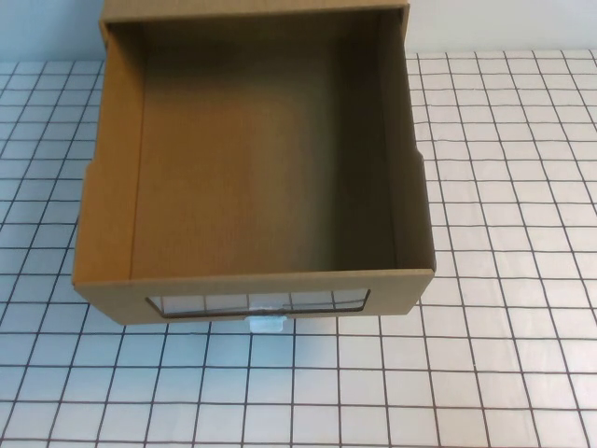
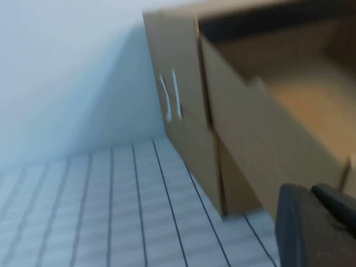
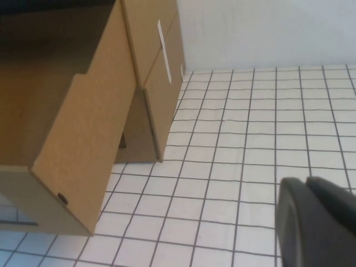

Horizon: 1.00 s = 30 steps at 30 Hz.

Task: Open the shoe box
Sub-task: 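Pull the top drawer of the cardboard box fully open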

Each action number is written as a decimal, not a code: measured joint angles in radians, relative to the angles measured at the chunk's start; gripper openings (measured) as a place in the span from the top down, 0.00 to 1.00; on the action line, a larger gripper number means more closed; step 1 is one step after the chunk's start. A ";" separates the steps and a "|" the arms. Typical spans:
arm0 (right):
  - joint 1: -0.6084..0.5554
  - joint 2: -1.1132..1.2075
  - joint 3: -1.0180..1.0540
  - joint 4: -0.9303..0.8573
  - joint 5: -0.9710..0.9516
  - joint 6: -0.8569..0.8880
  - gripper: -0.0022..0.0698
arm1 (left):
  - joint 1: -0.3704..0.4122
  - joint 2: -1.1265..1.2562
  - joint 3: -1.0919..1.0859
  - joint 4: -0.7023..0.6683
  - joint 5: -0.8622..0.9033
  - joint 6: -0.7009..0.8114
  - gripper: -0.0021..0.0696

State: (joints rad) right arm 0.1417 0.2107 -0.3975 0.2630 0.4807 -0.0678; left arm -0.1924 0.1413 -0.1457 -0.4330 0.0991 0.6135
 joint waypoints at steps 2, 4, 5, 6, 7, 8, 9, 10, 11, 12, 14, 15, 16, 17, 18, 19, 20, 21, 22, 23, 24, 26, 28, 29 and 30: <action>0.000 -0.039 0.036 0.009 -0.017 0.000 0.99 | 0.000 -0.028 0.069 -0.029 -0.014 -0.006 0.97; 0.000 -0.061 0.069 0.011 -0.030 0.000 0.99 | 0.000 -0.036 0.131 -0.054 -0.031 -0.006 0.97; 0.000 -0.066 0.081 0.011 -0.036 0.000 0.99 | 0.000 -0.036 0.154 -0.064 -0.033 -0.008 0.97; 0.000 -0.068 0.090 0.012 -0.042 0.000 0.99 | 0.000 -0.036 0.162 -0.068 -0.018 -0.008 0.97; 0.000 -0.068 0.100 0.013 -0.044 0.000 0.99 | 0.000 -0.036 0.169 -0.075 0.008 -0.013 0.97; 0.000 -0.068 0.107 0.014 -0.046 0.000 0.99 | 0.000 -0.036 0.171 -0.085 0.030 -0.019 0.97; -0.001 -0.068 0.112 0.016 -0.046 0.000 0.99 | 0.000 -0.036 0.173 -0.093 0.046 -0.025 0.97; -0.001 -0.068 0.117 0.018 -0.046 0.000 0.99 | 0.000 -0.036 0.173 -0.100 0.062 -0.031 0.97; -0.001 -0.068 0.119 0.021 -0.047 0.000 0.99 | 0.000 -0.036 0.173 -0.108 0.075 -0.035 0.97; -0.001 -0.068 0.119 0.021 -0.049 0.000 0.99 | 0.000 -0.036 0.173 -0.110 0.084 -0.036 0.97; -0.001 -0.068 0.119 0.023 -0.049 0.000 0.99 | 0.000 -0.036 0.173 -0.117 0.102 -0.039 0.97; -0.001 -0.068 0.119 0.023 -0.047 0.000 0.99 | 0.000 -0.036 0.173 -0.117 0.107 -0.040 0.97; -0.001 -0.068 0.119 0.024 -0.040 0.000 0.99 | 0.000 -0.036 0.173 -0.117 0.114 -0.041 0.97; -0.001 -0.068 0.119 0.024 -0.035 0.000 0.99 | 0.000 -0.036 0.173 -0.117 0.118 -0.041 0.97; -0.001 -0.068 0.119 0.024 -0.031 0.000 0.99 | 0.000 -0.036 0.173 -0.117 0.123 -0.041 0.97; -0.001 -0.068 0.119 0.024 -0.023 0.000 0.99 | 0.000 -0.036 0.173 -0.117 0.123 -0.041 0.97; -0.001 -0.068 0.119 0.024 -0.021 0.000 0.99 | 0.000 -0.036 0.173 -0.117 0.125 -0.041 0.97; -0.001 -0.068 0.119 0.024 -0.019 0.000 0.99 | 0.000 -0.036 0.173 -0.117 0.125 -0.041 0.97; -0.001 -0.068 0.119 0.024 -0.019 0.000 0.99 | 0.000 -0.036 0.173 -0.117 0.125 -0.041 0.97; -0.001 -0.068 0.119 0.024 -0.019 0.000 0.99 | 0.000 -0.036 0.173 -0.117 0.127 -0.041 0.97; -0.001 -0.068 0.119 0.024 -0.019 0.000 0.99 | 0.000 -0.036 0.173 -0.117 0.127 -0.041 0.97; -0.001 -0.068 0.119 0.024 -0.019 0.000 0.99 | 0.000 -0.036 0.173 -0.117 0.129 -0.041 0.97; -0.001 -0.068 0.119 0.024 -0.019 0.000 0.99 | 0.000 -0.036 0.173 -0.117 0.129 -0.041 0.97; -0.001 -0.068 0.119 0.020 -0.019 0.000 0.99 | 0.000 -0.036 0.173 -0.117 0.129 -0.041 0.97; -0.001 -0.068 0.119 0.005 -0.019 0.000 0.99 | 0.000 -0.036 0.173 -0.117 0.129 -0.041 0.97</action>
State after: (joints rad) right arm 0.1410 0.1428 -0.2786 0.2681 0.4622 -0.0678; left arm -0.1924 0.1057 0.0270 -0.5496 0.2276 0.5720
